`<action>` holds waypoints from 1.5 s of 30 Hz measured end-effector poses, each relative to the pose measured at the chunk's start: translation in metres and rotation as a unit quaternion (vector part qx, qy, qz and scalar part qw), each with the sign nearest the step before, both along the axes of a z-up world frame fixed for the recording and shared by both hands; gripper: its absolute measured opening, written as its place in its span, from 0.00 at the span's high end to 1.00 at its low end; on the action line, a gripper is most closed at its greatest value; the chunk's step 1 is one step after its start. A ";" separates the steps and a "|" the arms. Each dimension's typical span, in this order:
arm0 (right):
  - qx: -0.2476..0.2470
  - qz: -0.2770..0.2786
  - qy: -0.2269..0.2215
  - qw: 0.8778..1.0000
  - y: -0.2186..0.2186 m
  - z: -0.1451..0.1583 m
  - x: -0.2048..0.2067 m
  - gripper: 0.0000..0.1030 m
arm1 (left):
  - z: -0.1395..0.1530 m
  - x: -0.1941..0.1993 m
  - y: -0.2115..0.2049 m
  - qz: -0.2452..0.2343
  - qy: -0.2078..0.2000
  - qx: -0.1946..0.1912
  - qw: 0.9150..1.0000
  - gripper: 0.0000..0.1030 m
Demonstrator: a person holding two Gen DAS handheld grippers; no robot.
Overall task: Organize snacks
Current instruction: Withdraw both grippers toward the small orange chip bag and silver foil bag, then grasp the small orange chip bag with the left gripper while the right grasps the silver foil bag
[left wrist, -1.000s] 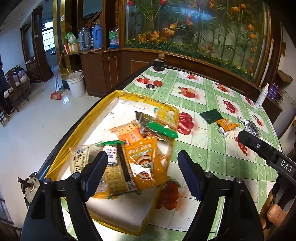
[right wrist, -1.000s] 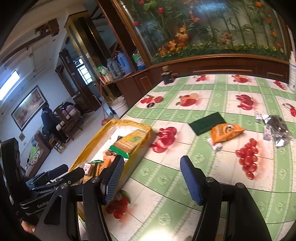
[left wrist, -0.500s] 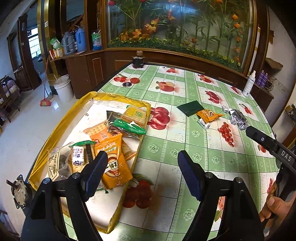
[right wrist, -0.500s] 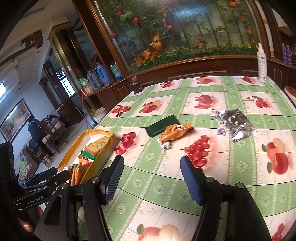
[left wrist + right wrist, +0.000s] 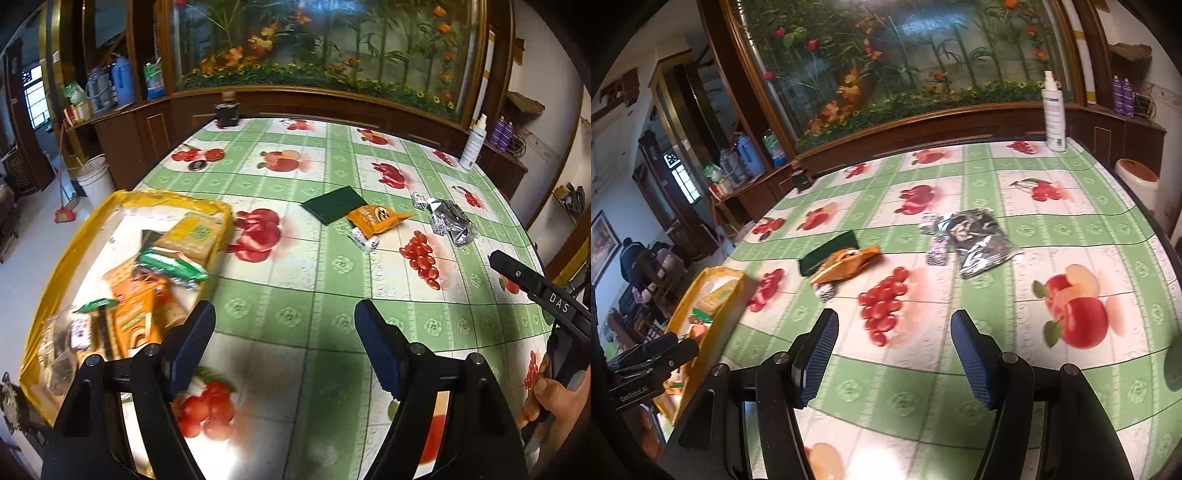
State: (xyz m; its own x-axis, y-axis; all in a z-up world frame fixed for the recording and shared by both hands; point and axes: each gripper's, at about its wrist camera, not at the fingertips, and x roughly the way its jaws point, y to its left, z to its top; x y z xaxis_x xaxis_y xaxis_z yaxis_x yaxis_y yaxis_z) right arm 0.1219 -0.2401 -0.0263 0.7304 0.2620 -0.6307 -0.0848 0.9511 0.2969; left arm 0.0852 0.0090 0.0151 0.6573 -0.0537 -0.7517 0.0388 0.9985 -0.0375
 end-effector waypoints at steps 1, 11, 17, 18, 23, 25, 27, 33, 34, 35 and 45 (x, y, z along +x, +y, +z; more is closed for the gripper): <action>-0.005 -0.005 0.001 1.000 -0.003 -0.001 0.003 0.36 | -0.001 0.004 -0.004 -0.004 0.003 -0.001 1.000 0.24; -0.030 -0.034 0.011 0.999 -0.041 -0.011 0.049 0.36 | -0.006 0.071 -0.051 -0.048 0.012 0.008 0.999 0.24; -0.026 -0.028 0.018 0.999 -0.050 -0.014 0.079 0.29 | -0.014 0.103 -0.086 -0.089 0.019 0.026 0.996 0.24; -0.029 -0.026 0.018 0.999 -0.050 -0.014 0.083 0.29 | -0.015 0.107 -0.091 -0.098 0.018 0.029 0.995 0.24; -0.037 -0.022 0.021 0.999 -0.051 -0.018 0.102 0.27 | -0.027 0.126 -0.116 -0.118 0.023 0.063 0.991 0.24; -0.040 -0.023 0.024 0.999 -0.053 -0.022 0.109 0.26 | -0.034 0.133 -0.123 -0.118 0.026 0.075 0.990 0.24; -0.041 -0.021 0.031 0.998 -0.054 -0.026 0.116 0.26 | -0.039 0.140 -0.128 -0.117 0.030 0.082 0.989 0.24; -0.056 -0.001 0.052 0.997 -0.045 -0.041 0.137 0.25 | -0.060 0.156 -0.132 -0.113 0.042 0.098 0.988 0.23; -0.061 0.002 0.056 0.997 -0.042 -0.044 0.140 0.25 | -0.061 0.158 -0.128 -0.108 0.036 0.087 0.990 0.22; -0.069 0.002 0.060 0.996 -0.040 -0.046 0.142 0.24 | -0.062 0.161 -0.126 -0.102 0.040 0.083 0.991 0.21; -0.071 -0.001 0.065 0.995 -0.039 -0.049 0.141 0.41 | -0.059 0.163 -0.114 -0.105 0.027 0.074 0.991 0.62</action>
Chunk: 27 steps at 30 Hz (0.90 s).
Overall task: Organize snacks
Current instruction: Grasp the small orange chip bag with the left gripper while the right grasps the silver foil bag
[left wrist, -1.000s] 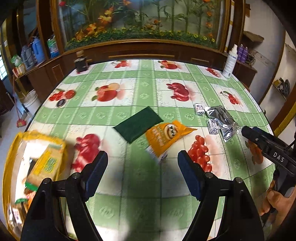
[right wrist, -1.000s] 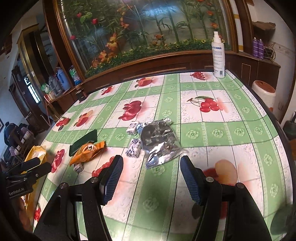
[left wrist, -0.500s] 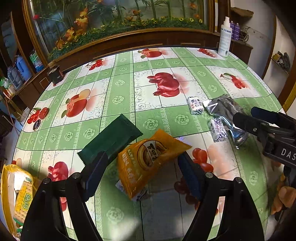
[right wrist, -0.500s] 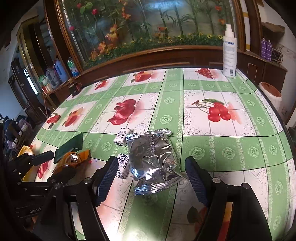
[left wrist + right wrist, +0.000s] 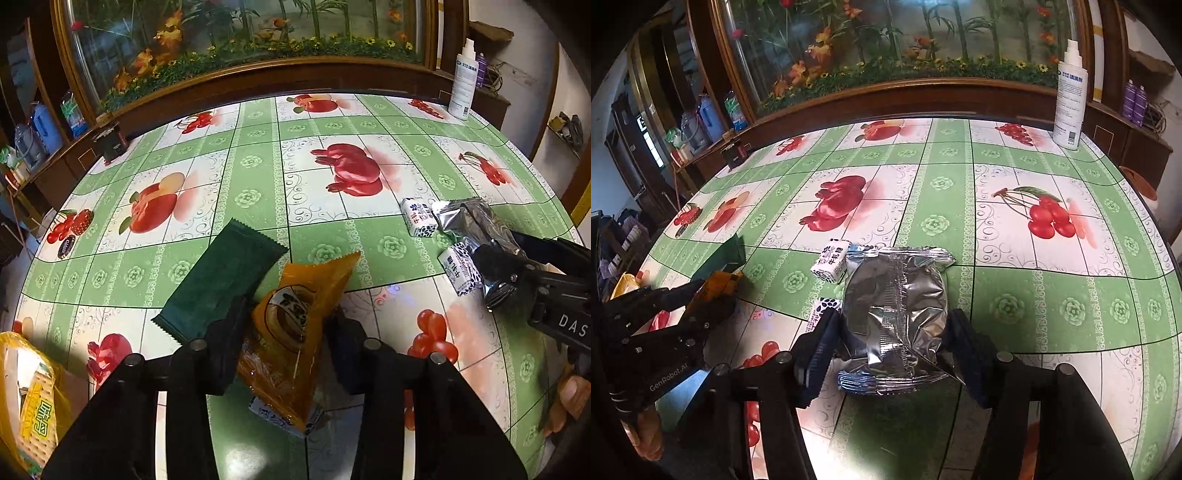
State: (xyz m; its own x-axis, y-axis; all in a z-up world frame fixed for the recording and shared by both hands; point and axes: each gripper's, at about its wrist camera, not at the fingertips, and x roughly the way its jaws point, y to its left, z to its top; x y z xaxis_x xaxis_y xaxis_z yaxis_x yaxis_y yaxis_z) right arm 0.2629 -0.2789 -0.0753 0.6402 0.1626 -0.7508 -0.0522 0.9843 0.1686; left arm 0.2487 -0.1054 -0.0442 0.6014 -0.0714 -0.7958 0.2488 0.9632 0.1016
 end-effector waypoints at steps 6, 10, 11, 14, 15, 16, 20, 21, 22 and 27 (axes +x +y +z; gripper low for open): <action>0.023 -0.005 -0.013 1.000 -0.005 0.007 -0.020 0.42 | 0.017 -0.017 0.021 0.012 -0.007 -0.045 0.999 0.64; 0.036 -0.007 -0.028 0.999 -0.005 0.021 -0.039 0.42 | 0.037 -0.038 0.034 0.018 -0.022 -0.069 0.997 0.64; 0.041 -0.007 -0.033 0.999 -0.005 0.026 -0.045 0.42 | 0.041 -0.044 0.037 0.018 -0.025 -0.073 0.997 0.64; 0.050 -0.004 -0.047 0.998 -0.001 0.037 -0.065 0.42 | 0.053 -0.063 0.046 0.021 -0.034 -0.092 0.995 0.64; 0.053 -0.002 -0.050 0.997 0.001 0.040 -0.072 0.42 | 0.056 -0.069 0.050 0.023 -0.036 -0.096 0.994 0.64; 0.057 0.001 -0.052 0.997 0.004 0.043 -0.079 0.42 | 0.059 -0.077 0.052 0.026 -0.039 -0.097 0.994 0.64; 0.064 0.014 -0.059 0.996 0.021 0.051 -0.107 0.43 | 0.065 -0.104 0.062 0.045 -0.048 -0.094 0.993 0.64; 0.067 0.018 -0.060 0.996 0.025 0.052 -0.113 0.43 | 0.066 -0.110 0.064 0.048 -0.049 -0.094 0.993 0.64; 0.069 0.022 -0.061 0.996 0.030 0.053 -0.118 0.43 | 0.066 -0.116 0.067 0.053 -0.050 -0.091 0.993 0.64; 0.073 0.044 -0.067 0.994 0.054 0.060 -0.145 0.43 | 0.069 -0.141 0.080 0.070 -0.053 -0.087 0.992 0.64</action>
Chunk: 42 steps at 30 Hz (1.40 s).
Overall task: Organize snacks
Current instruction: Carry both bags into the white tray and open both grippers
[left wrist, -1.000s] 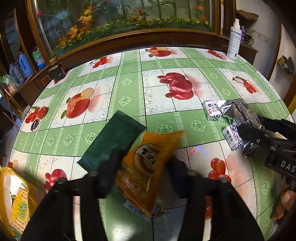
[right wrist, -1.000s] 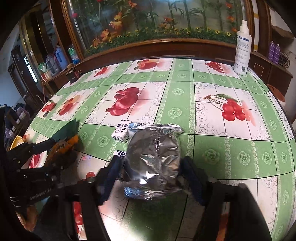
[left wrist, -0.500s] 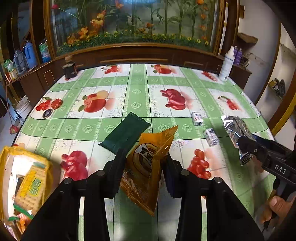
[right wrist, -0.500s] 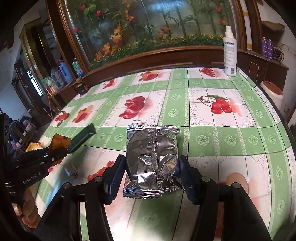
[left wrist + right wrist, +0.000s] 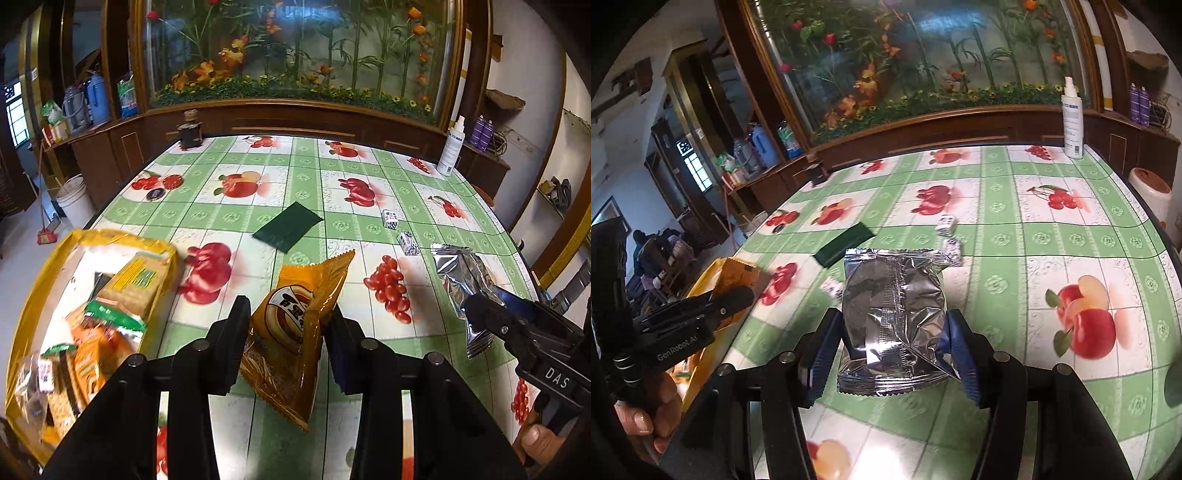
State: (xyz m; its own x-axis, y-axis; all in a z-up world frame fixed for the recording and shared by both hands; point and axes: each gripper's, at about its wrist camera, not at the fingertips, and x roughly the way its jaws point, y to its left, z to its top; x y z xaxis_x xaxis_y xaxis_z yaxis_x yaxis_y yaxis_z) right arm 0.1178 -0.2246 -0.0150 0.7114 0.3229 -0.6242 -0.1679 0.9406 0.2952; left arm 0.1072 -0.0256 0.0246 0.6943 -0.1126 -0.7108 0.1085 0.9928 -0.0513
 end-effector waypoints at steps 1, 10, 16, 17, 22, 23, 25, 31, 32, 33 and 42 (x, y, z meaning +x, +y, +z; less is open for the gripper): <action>0.001 0.004 -0.003 1.000 0.005 0.002 -0.005 0.43 | 0.001 -0.004 0.002 0.002 -0.002 0.001 1.000 0.64; 0.001 0.028 -0.019 0.999 0.034 0.017 -0.037 0.43 | 0.014 -0.038 0.023 0.028 -0.022 0.009 0.999 0.64; -0.002 0.048 -0.032 0.998 0.056 0.025 -0.055 0.43 | 0.018 -0.056 0.041 0.053 -0.035 0.013 0.998 0.64; -0.002 0.053 -0.033 0.998 0.061 0.027 -0.058 0.43 | 0.019 -0.059 0.044 0.057 -0.038 0.015 0.998 0.64; -0.004 0.076 -0.041 0.996 0.082 0.031 -0.071 0.43 | 0.020 -0.070 0.060 0.081 -0.048 0.021 0.995 0.64; -0.005 0.080 -0.043 0.996 0.086 0.032 -0.073 0.43 | 0.019 -0.072 0.063 0.085 -0.049 0.022 0.995 0.64; -0.007 0.087 -0.045 0.995 0.093 0.034 -0.075 0.43 | 0.018 -0.075 0.071 0.093 -0.049 0.021 0.994 0.64; -0.013 0.111 -0.054 0.992 0.117 0.039 -0.084 0.43 | 0.016 -0.084 0.092 0.118 -0.051 0.020 0.992 0.64; -0.014 0.115 -0.055 0.992 0.122 0.040 -0.084 0.43 | 0.016 -0.085 0.095 0.121 -0.051 0.020 0.991 0.64; -0.014 0.119 -0.056 0.991 0.126 0.040 -0.085 0.43 | 0.016 -0.087 0.099 0.124 -0.051 0.019 0.991 0.64; -0.018 0.152 -0.064 0.986 0.159 0.045 -0.086 0.43 | 0.016 -0.098 0.126 0.154 -0.059 0.026 0.986 0.64</action>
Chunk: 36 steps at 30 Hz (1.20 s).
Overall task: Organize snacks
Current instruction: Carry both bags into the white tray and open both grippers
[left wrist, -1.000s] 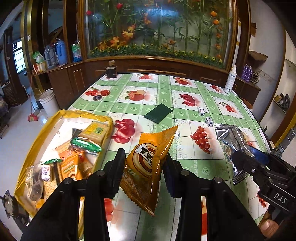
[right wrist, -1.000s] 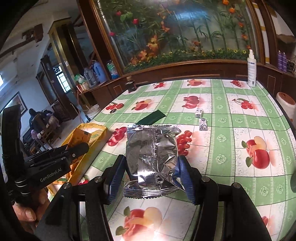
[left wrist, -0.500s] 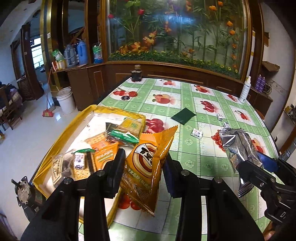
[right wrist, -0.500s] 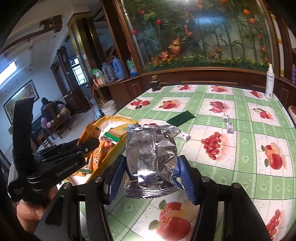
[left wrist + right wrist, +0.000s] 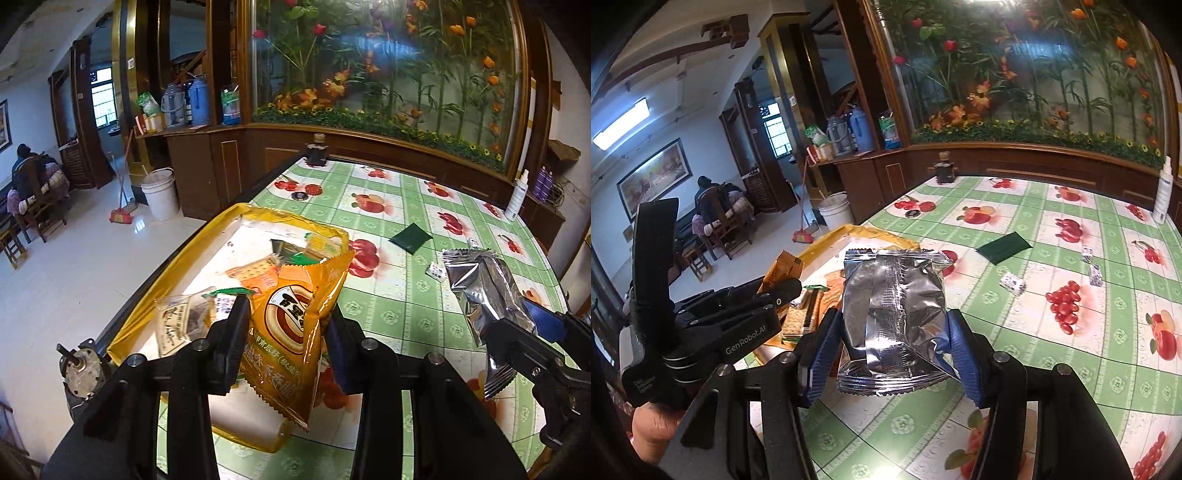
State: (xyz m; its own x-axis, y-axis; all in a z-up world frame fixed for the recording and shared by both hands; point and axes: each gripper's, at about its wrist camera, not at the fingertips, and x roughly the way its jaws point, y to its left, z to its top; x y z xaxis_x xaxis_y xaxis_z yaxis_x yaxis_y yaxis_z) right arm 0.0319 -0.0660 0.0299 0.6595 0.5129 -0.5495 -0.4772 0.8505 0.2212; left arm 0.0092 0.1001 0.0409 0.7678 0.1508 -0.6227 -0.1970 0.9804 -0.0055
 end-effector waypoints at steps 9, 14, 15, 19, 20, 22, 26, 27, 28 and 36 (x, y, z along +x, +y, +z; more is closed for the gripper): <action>-0.004 0.022 -0.003 1.000 0.025 0.001 0.001 0.43 | -0.003 -0.003 0.020 0.019 -0.001 -0.003 1.000 0.64; -0.007 0.033 -0.004 0.999 0.036 0.002 0.004 0.43 | -0.004 -0.003 0.029 0.028 0.001 -0.006 1.000 0.64; -0.007 0.035 -0.004 0.999 0.038 0.002 0.005 0.43 | -0.005 -0.003 0.030 0.028 0.002 -0.006 1.000 0.64; -0.008 0.041 -0.004 0.999 0.045 0.001 0.008 0.43 | -0.008 -0.002 0.037 0.033 0.004 -0.008 0.999 0.64; -0.008 0.042 -0.004 0.999 0.047 0.001 0.008 0.43 | -0.008 -0.002 0.040 0.035 0.005 -0.008 0.999 0.64; -0.010 0.045 -0.004 0.999 0.050 0.000 0.010 0.43 | -0.010 -0.001 0.045 0.039 0.007 -0.011 0.999 0.64; -0.011 0.048 0.000 0.999 0.055 -0.004 0.017 0.43 | -0.017 0.001 0.054 0.047 0.015 -0.016 0.999 0.64; -0.011 0.050 0.002 0.999 0.056 -0.005 0.019 0.43 | -0.019 0.002 0.057 0.049 0.018 -0.018 0.998 0.64; -0.011 0.051 0.004 0.999 0.058 -0.007 0.021 0.43 | -0.021 0.002 0.060 0.051 0.021 -0.020 0.998 0.64; -0.009 0.070 0.020 0.997 0.085 -0.017 0.051 0.43 | -0.037 0.012 0.082 0.066 0.047 -0.042 0.996 0.64</action>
